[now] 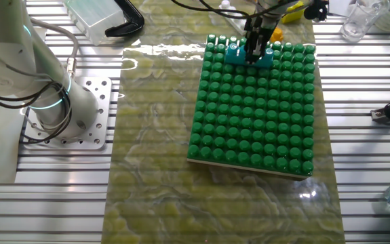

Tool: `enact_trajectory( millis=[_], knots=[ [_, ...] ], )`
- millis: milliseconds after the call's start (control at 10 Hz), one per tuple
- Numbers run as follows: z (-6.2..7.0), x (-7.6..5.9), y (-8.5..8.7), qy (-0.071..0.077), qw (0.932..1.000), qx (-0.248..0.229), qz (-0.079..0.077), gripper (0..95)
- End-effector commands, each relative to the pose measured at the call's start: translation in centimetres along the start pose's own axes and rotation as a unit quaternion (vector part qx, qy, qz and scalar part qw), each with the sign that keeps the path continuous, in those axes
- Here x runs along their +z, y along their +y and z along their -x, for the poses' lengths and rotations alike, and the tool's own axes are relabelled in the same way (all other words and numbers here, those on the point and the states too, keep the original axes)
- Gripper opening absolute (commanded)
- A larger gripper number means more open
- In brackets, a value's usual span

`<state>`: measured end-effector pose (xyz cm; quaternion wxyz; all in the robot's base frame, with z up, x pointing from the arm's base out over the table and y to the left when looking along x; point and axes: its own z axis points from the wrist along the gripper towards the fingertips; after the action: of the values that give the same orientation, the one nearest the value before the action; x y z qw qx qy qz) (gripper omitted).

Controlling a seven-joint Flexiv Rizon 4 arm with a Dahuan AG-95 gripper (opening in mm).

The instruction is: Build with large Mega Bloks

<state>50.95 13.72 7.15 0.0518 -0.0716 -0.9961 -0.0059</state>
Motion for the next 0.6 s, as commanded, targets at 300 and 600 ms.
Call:
enact_trajectory(
  millis=[300, 600],
  knots=[
    [0.16, 0.04, -0.09, 0.004, 0.9999, 0.003, 0.009, 0.0],
    [0.02, -0.39, 0.0, -0.004, 1.0, 0.003, -0.002, 0.0]
  ],
)
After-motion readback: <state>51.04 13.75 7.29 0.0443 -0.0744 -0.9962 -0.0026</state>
